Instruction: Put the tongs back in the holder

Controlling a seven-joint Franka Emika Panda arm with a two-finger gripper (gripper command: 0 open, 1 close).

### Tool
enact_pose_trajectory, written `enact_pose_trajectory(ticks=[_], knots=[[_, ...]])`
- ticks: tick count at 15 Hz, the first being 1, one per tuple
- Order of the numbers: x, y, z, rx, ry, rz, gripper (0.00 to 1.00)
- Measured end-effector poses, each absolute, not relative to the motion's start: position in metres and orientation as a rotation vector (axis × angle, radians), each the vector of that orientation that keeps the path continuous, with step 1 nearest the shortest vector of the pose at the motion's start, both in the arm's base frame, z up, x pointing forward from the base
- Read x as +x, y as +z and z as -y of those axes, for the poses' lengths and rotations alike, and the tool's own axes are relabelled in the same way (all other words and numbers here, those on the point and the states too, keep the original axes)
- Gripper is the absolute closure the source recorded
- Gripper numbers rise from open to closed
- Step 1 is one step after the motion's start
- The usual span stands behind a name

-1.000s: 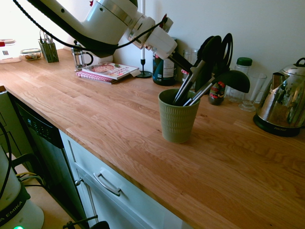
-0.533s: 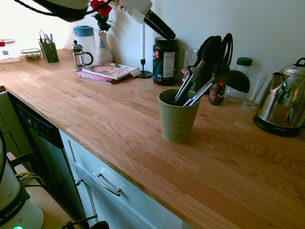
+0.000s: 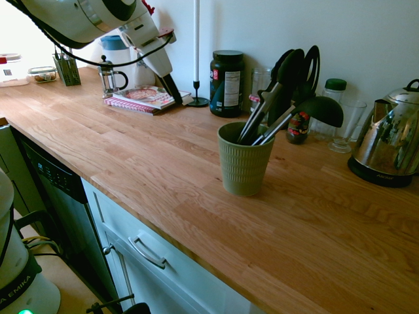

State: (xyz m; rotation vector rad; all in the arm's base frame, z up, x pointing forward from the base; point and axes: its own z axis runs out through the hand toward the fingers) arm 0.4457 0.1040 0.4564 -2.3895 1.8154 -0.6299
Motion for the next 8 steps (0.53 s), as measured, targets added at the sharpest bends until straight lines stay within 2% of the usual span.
enact_pose_trajectory(ticks=[4, 8], knots=[[0.42, 0.471, -0.103, -2.57, -0.363, -1.54, 0.0], [0.403, 0.506, -0.054, -2.706, -0.312, -1.202, 0.0]])
